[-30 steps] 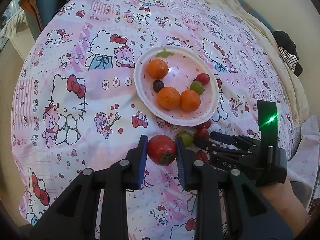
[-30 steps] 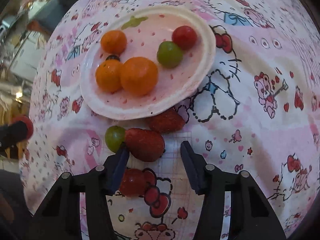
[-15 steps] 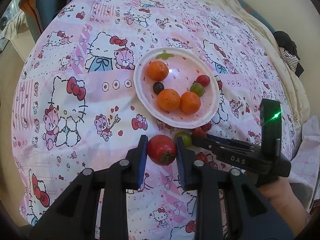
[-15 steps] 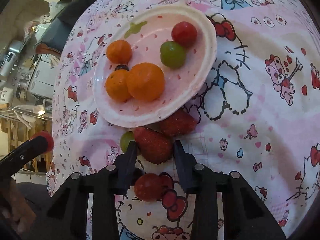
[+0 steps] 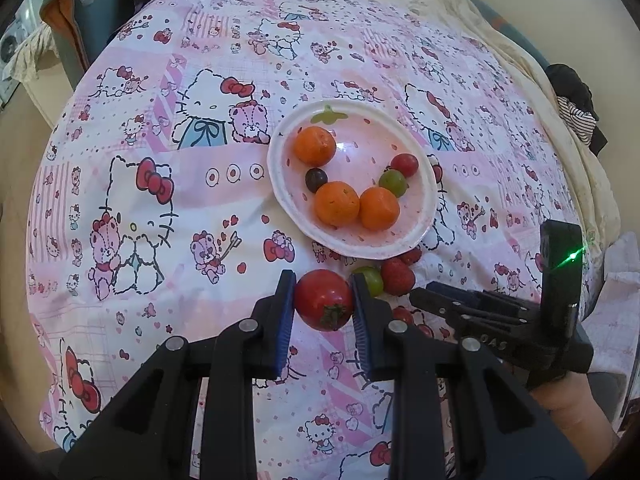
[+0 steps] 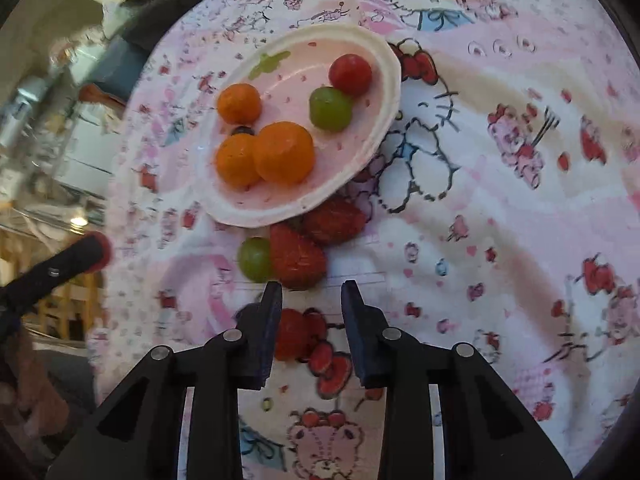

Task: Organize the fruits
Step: 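Hold the tomato in the left tool while the right tool reaches a strawberry, then close the right tool on the strawberry and lift it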

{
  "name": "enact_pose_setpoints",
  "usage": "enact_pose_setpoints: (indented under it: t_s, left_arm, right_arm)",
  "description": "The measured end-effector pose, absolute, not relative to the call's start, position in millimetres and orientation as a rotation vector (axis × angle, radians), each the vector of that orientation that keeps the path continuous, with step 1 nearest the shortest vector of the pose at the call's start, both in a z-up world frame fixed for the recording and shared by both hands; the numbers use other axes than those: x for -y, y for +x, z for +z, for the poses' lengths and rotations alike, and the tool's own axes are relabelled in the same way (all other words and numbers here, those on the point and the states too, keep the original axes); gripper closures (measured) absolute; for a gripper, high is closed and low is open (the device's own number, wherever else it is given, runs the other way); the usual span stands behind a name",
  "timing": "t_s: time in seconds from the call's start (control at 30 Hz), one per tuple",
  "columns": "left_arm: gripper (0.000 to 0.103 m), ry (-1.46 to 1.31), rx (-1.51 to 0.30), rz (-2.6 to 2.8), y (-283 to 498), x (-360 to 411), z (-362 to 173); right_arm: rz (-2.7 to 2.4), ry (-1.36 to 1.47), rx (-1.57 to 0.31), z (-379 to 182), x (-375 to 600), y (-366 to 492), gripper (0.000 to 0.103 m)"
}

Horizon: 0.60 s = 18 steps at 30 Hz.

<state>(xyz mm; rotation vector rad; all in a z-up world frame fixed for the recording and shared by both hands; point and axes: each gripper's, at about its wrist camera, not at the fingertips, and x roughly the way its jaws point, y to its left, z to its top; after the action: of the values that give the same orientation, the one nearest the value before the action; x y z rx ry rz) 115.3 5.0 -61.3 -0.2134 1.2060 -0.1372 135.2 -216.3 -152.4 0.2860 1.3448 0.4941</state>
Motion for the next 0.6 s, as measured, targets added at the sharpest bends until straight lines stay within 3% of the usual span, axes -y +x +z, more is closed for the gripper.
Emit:
enact_pose_setpoints:
  t_s: [0.3, 0.6]
  left_arm:
    - [0.079, -0.236, -1.219, -0.106, 114.7, -17.2, -66.4]
    - [0.079, -0.234, -1.213, -0.124, 118.2, -11.8, -62.9]
  right_arm:
    - [0.498, -0.024, -1.296, -157.0, 169.1, 138.5, 0.064]
    - [0.547, 0.072, -1.278, -154.8, 176.0, 141.4, 0.071]
